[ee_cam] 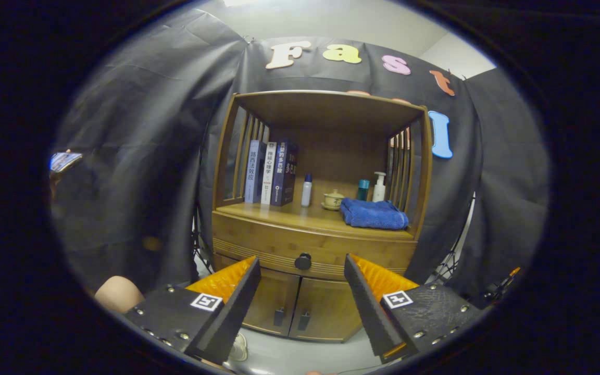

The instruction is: Pull open the drawer, take out the items inside it, and place them on the countertop above the cabinet.

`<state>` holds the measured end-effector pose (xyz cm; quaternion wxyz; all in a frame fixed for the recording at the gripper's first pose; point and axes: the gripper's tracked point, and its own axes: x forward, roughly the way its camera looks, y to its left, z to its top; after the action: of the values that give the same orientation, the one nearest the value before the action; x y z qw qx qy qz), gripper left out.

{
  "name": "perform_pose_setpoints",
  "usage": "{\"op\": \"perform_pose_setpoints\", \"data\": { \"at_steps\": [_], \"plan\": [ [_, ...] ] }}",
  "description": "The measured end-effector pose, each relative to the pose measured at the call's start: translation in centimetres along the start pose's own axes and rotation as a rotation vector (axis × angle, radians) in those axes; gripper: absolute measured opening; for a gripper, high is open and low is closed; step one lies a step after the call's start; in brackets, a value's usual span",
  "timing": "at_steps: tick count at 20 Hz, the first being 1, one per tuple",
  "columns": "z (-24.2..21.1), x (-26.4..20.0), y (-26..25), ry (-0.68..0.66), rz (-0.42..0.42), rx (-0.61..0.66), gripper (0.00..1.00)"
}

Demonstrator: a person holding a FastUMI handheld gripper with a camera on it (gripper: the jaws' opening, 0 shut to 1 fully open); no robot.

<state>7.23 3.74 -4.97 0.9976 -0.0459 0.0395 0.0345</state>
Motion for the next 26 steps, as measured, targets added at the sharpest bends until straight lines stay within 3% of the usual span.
{"op": "perform_pose_setpoints", "data": {
  "at_steps": [10,16,25,26],
  "plan": [
    [-2.4,8.7,-0.2,0.021,-0.054,0.028,0.96],
    [-7.2,14.7,0.1,0.094,-0.058,0.031,0.96],
    [-11.1,20.2,-0.1,0.175,-0.063,0.159,0.61],
    [-11.2,20.7,-0.1,0.178,-0.062,0.152,0.54]
  ]
}}
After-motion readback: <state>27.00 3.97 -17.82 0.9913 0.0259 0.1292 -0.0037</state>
